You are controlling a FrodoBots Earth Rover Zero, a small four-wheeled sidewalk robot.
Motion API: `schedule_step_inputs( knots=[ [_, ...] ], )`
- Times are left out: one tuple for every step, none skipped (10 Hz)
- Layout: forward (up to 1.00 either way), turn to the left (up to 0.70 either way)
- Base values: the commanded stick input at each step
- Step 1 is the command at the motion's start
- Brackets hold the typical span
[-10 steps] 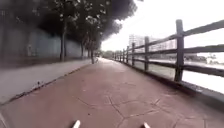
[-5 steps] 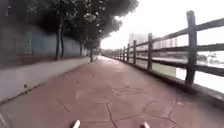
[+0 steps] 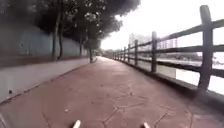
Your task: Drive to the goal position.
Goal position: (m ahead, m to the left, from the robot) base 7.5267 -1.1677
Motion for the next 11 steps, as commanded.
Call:
schedule_step_inputs(
  knots=[
    [0.70,0.00],
    [0.70,0.00],
    [0.70,0.00],
    [0.70,0.00],
    [0.70,0.00],
    [0.70,0.00],
    [0.70,0.01],
    [0.70,0.15],
    [0.70,0.27],
    [0.70,0.25],
    [0.70,0.00]
  ],
)
